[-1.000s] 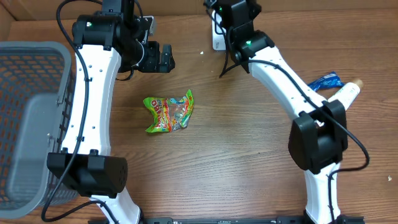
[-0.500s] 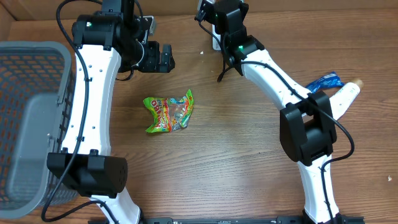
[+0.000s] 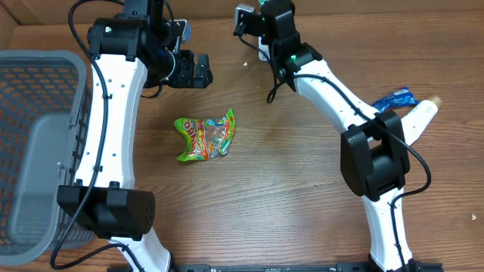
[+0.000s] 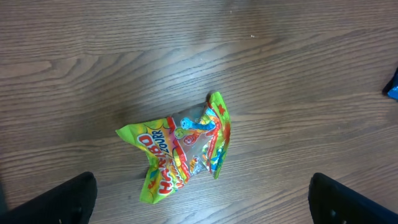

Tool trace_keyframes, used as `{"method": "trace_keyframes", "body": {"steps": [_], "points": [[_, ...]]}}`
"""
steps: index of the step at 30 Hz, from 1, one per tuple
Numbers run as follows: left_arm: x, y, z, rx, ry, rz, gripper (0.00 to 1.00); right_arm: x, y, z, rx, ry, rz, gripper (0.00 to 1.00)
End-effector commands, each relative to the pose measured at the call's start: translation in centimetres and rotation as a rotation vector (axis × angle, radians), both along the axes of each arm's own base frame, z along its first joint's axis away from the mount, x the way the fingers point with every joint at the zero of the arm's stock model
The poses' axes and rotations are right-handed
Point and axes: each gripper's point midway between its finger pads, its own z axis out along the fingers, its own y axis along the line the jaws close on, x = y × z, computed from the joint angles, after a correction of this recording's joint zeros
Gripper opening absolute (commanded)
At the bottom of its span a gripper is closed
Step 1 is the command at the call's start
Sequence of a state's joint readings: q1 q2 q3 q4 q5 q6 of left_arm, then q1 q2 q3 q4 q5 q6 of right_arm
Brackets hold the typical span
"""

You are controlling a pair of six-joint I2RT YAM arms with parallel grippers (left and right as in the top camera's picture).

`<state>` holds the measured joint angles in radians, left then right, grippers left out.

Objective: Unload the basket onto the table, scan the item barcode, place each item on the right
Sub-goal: 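Hold the wipes packet's barcode in front of the scanner, then carry the wipes packet right and drop it on the blue packet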

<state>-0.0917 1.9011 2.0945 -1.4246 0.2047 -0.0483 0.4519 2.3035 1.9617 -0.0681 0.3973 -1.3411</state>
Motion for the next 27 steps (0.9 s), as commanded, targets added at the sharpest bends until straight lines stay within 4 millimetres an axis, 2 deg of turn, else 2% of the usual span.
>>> {"method": "trace_keyframes", "body": {"steps": [1, 7, 20, 23, 27], "points": [[0.1, -0.3, 0.7, 0.006, -0.026, -0.024, 1.0, 1.0, -1.4, 0.7, 0.003, -0.019, -0.008, 0.04], [0.1, -0.3, 0.7, 0.006, -0.026, -0.024, 1.0, 1.2, -2.2, -1.1, -0.006, 0.01, -0.02, 0.04], [0.1, -0.3, 0.7, 0.006, -0.026, -0.024, 1.0, 1.0, -2.0, -1.0, 0.017, 0.009, -0.035, 0.04], [0.1, -0.3, 0.7, 0.006, -0.026, -0.024, 1.0, 0.4, -1.5, 0.7, 0.119, 0.002, -0.051, 0.04], [0.1, -0.3, 0.7, 0.007, -0.026, -0.024, 1.0, -2.6, -0.7, 4.8, 0.27, 0.07, -0.022, 0.04]]}}
